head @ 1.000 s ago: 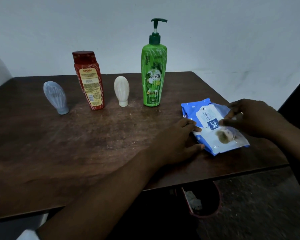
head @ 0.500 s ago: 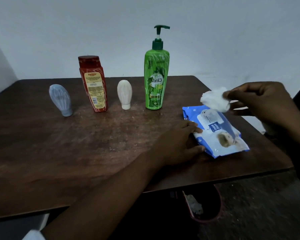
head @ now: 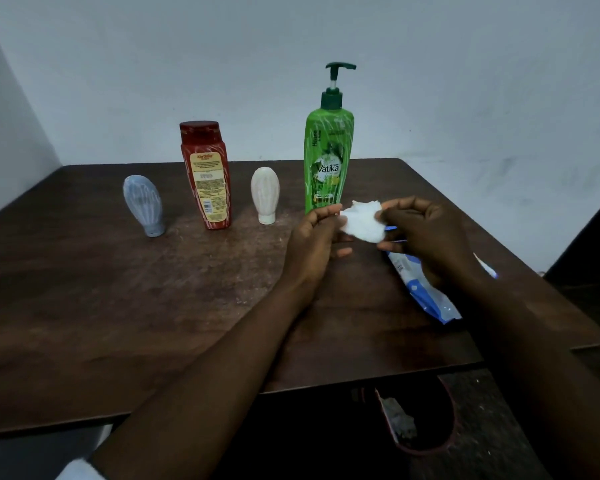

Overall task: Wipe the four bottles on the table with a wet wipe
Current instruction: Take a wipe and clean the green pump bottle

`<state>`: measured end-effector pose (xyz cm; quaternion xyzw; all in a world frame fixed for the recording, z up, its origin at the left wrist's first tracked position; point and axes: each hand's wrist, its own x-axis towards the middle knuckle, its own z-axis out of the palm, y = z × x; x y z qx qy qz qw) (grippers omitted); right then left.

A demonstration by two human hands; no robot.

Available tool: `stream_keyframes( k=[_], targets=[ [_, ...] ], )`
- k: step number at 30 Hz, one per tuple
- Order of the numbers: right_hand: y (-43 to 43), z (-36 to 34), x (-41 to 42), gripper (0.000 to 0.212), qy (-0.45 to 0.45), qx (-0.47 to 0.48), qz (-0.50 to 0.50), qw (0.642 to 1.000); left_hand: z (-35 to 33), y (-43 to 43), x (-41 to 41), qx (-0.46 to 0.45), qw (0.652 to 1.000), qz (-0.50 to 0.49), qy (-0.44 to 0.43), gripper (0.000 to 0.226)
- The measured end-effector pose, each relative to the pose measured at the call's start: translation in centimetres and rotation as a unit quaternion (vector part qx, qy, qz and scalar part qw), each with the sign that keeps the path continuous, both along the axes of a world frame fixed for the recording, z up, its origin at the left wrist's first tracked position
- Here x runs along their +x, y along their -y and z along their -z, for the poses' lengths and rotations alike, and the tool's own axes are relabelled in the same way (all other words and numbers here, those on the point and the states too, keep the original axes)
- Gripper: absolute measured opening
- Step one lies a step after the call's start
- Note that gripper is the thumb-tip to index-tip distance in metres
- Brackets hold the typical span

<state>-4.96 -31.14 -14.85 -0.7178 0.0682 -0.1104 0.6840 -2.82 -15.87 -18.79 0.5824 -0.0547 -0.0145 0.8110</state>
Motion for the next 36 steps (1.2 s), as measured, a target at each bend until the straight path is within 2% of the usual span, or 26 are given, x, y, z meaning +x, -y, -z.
stream_keyframes(
  k=[6, 15, 26, 33, 36],
  targets=[
    [-1.3, 1.6, 1.0, 0.013, -0.008, 0.019, -0.004, 1.000, 0.7, -0.3, 0.6, 0.028, 0.997, -0.059, 0.028, 0.026],
    [-3.6, 3.8, 0.9, 0.017, -0.021, 0.055, -0.054, 0.997, 0.9, -0.9, 1.0, -0.005, 0.990, -0.142, 0.019, 0.030],
    [-4.6, 5.0, 0.5, 0.020, 0.016, 0.058, -0.062, 0.996, 1.1, -1.0, 1.4, -0.004, 0.988, -0.152, -0.014, 0.027],
    [-4.4, 5.3, 0.7, 0.019, 0.020, 0.063, -0.065, 0.996, 0.9, -0.9, 1.3, 0.026, 0.988, -0.150, -0.019, 0.045],
    [-4.2, 5.4, 0.9, 0.015, 0.019, 0.066, -0.057, 0.996, 0.9, -0.9, 1.2, 0.021, 0.989, -0.141, -0.031, 0.044]
  ],
)
